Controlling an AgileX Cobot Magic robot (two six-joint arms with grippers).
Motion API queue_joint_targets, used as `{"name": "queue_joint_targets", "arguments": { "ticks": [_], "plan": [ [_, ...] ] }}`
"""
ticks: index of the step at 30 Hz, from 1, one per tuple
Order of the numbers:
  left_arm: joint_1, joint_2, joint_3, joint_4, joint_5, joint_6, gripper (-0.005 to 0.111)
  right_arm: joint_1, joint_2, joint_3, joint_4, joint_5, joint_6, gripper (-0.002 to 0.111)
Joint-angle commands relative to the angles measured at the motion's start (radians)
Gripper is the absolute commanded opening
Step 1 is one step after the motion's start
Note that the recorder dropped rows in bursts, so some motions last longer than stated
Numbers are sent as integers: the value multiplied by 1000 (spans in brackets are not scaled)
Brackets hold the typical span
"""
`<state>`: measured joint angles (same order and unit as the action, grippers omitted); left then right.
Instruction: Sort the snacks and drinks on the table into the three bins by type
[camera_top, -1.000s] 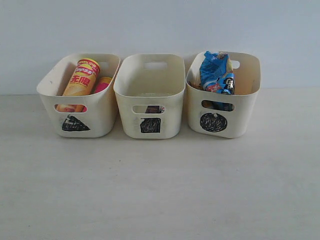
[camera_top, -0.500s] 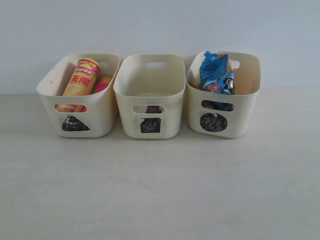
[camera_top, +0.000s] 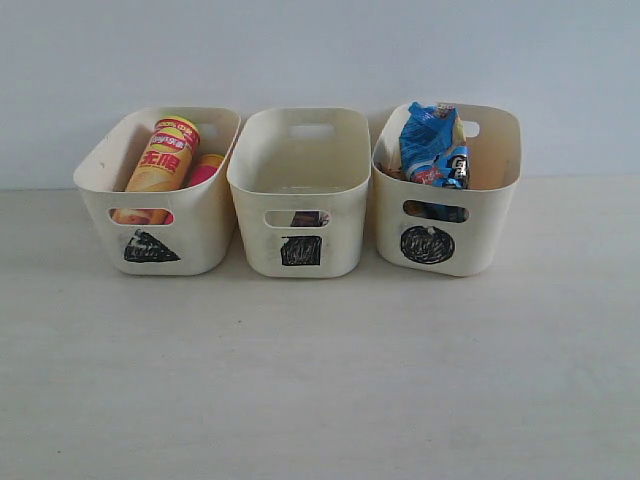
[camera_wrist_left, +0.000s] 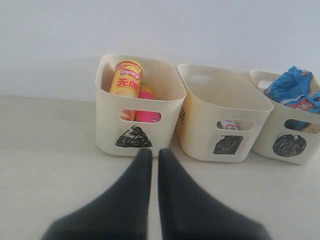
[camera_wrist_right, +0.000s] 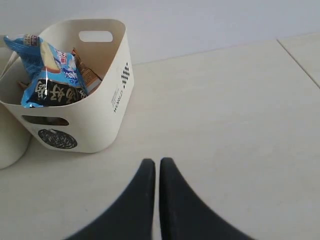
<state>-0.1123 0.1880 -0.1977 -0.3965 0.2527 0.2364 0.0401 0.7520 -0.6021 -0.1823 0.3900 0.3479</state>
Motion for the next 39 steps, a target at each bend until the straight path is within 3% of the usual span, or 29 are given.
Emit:
{"name": "queue_joint_targets", "arguments": {
  "ticks": [1,6,10,12,15,22,39],
  "plan": [
    [-2,-6,4,-7,-10,4,4,-7,-5,6,-3,-9,-2,0],
    [-2,-6,5,29,-10,2,4,-7,-5,6,-3,-9,-2,0],
    [16,-48,17,428,-12,-420,4,-7,-5,6,-3,-9,-2,0],
    [33,-97,40,487,-12,-485,4,-7,-5,6,-3,-9,-2,0],
    [62,-188,106,409,-10,-436,4,-7,-5,6,-3,-9,-2,0],
    [82,-188,198,352,2,-401,4,-7,-5,6,-3,-13,-2,0],
    [82,-188,198,340,41,-324,4,-7,-5,6,-3,-13,-2,0]
  ]
}}
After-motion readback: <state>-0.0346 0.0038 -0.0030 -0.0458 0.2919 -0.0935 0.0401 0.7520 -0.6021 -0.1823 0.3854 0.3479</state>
